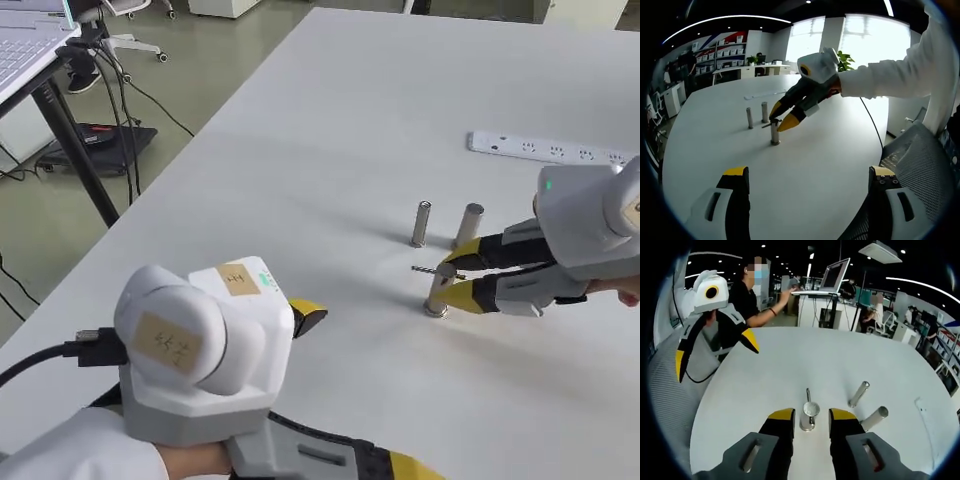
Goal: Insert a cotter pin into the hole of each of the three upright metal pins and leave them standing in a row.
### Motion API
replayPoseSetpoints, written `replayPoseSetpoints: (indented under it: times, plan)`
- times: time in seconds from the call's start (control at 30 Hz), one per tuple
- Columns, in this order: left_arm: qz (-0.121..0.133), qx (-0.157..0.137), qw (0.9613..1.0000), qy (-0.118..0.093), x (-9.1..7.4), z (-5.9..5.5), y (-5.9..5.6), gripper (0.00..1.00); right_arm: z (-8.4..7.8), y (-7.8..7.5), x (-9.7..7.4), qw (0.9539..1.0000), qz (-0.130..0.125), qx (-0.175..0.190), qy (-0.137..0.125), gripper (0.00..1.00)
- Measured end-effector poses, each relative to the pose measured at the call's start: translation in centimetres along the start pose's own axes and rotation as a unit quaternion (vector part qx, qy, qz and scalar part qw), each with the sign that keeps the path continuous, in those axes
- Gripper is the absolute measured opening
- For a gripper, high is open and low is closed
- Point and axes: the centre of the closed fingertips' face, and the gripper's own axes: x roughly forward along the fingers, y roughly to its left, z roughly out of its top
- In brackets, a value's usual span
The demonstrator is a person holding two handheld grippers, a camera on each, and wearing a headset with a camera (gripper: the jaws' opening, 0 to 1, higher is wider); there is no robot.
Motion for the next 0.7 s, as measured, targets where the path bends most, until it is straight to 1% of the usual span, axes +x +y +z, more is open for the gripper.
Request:
replayPoseSetpoints:
  times: [0.03, 0.07, 0.1, 0.17, 0.2, 0.23, 0.3, 0.33, 0.43, 0.47, 0.53, 0.57, 0.6, 0.63, 0.67, 0.7]
  plan:
    - [-0.002, 0.000, 1.0000, 0.002, 0.0, -0.1, -0.1, 0.99, 0.3, 0.0, -0.4, 1.0000, -0.004, 0.006, -0.007, 0.25]
    - [-0.005, 0.004, 1.0000, 0.006, 0.0, -0.3, -0.3, 0.99, 0.8, 0.0, -1.2, 0.9997, -0.014, 0.009, -0.020, 0.26]
    - [-0.006, 0.006, 0.9999, 0.009, 0.1, -0.5, -0.3, 0.99, 1.1, 0.0, -1.7, 0.9993, -0.020, 0.014, -0.027, 0.26]
    - [-0.009, 0.007, 0.9999, 0.012, 0.1, -0.7, -0.5, 0.99, 1.8, 0.1, -3.2, 0.9973, -0.038, 0.036, -0.051, 0.27]
    - [-0.009, 0.006, 0.9999, 0.012, 0.1, -0.7, -0.5, 0.99, 2.0, 0.2, -3.9, 0.9951, -0.050, 0.055, -0.067, 0.29]
    - [-0.009, 0.004, 0.9999, 0.012, 0.3, -0.7, -0.5, 0.99, 2.1, 0.2, -4.4, 0.9936, -0.058, 0.065, -0.072, 0.30]
    - [-0.008, 0.000, 0.9999, 0.009, 0.5, -0.6, -0.5, 0.99, 2.0, 0.2, -5.2, 0.9913, -0.076, 0.074, -0.079, 0.32]
    - [-0.009, 0.000, 0.9999, 0.007, 0.6, -0.4, -0.6, 0.99, 2.0, 0.1, -5.9, 0.9890, -0.090, 0.082, -0.084, 0.36]
    - [-0.014, -0.001, 0.9999, 0.006, 0.8, -0.1, -0.5, 0.99, 2.3, 0.4, -7.2, 0.9828, -0.112, 0.105, -0.102, 0.44]
    - [-0.015, -0.006, 0.9999, 0.001, 0.9, 0.2, -0.4, 0.99, 2.2, 0.6, -7.8, 0.9809, -0.120, 0.113, -0.103, 0.45]
    - [-0.014, -0.005, 0.9999, -0.003, 0.8, 0.6, -0.3, 0.99, 1.9, 0.5, -8.5, 0.9785, -0.141, 0.114, -0.098, 0.49]
    - [-0.012, -0.001, 0.9999, -0.006, 0.8, 0.8, -0.1, 0.99, 1.7, 0.9, -8.8, 0.9790, -0.140, 0.116, -0.093, 0.53]
    - [-0.011, 0.002, 0.9999, -0.006, 0.7, 1.0, -0.1, 0.99, 1.5, 1.1, -9.1, 0.9781, -0.142, 0.122, -0.091, 0.55]
    - [-0.011, 0.003, 0.9999, -0.008, 0.7, 1.2, 0.1, 0.99, 1.4, 1.5, -9.4, 0.9765, -0.143, 0.131, -0.094, 0.56]
    - [-0.010, 0.000, 0.9999, -0.014, 0.7, 1.4, 0.2, 0.99, 1.3, 1.8, -9.7, 0.9761, -0.141, 0.134, -0.096, 0.56]
    - [-0.010, -0.009, 0.9997, -0.022, 0.7, 1.7, 0.3, 0.99, 1.1, 2.2, -9.9, 0.9751, -0.140, 0.143, -0.096, 0.56]
